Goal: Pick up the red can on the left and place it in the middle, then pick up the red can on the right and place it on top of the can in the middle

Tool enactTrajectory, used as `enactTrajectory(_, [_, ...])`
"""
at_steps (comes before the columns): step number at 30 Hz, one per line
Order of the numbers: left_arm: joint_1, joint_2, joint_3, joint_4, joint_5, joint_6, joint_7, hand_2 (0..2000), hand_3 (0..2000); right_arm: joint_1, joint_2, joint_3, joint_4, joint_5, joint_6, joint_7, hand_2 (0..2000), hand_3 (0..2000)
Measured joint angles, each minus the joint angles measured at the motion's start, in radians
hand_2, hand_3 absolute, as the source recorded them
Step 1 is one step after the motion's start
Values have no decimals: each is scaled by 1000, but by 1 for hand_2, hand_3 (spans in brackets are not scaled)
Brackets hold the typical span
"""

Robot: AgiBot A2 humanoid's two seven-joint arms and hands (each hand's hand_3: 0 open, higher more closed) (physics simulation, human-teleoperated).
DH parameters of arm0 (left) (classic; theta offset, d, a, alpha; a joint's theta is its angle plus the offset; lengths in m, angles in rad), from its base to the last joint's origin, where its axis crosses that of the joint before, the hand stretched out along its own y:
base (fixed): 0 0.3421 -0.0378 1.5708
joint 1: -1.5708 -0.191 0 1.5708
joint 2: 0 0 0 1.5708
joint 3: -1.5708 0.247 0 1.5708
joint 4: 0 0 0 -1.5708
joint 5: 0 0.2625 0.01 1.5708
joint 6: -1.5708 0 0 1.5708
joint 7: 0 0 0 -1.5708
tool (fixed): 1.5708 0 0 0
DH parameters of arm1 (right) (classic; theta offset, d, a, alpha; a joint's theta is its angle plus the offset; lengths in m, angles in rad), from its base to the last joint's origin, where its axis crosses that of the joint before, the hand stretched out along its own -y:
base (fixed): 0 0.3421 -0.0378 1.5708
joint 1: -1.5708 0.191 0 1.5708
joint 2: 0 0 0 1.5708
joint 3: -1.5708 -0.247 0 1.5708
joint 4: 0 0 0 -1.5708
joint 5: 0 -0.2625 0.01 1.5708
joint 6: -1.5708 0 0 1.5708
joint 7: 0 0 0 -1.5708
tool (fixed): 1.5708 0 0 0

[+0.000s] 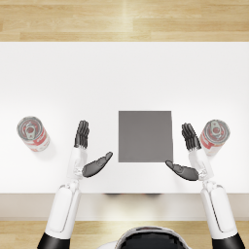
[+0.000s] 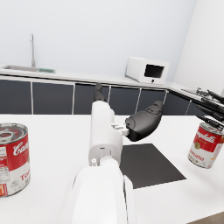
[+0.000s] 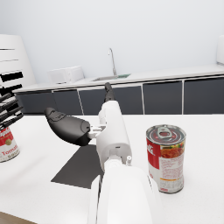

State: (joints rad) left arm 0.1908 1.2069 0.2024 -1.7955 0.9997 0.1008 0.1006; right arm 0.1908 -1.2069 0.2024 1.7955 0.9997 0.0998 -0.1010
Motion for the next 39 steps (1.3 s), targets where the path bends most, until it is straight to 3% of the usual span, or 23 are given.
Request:
enactTrajectory(21, [0,0,0,0,0,0,0,0,0,0,0,0,0,0,0,0,0,0])
enactTrajectory(25, [1,13,-3,9,0,-74,-74,0,0,-3,-12,12,-2,0,-73,74,0,0])
enactTrajectory(33, [48,39,-196,-10,356,-99,-99,0,0,14,-38,-121,59,344,-98,99,0,0])
enactTrajectory(39, [59,40,-375,-4,454,-101,-100,0,0,18,-49,-252,81,414,-99,101,0,0])
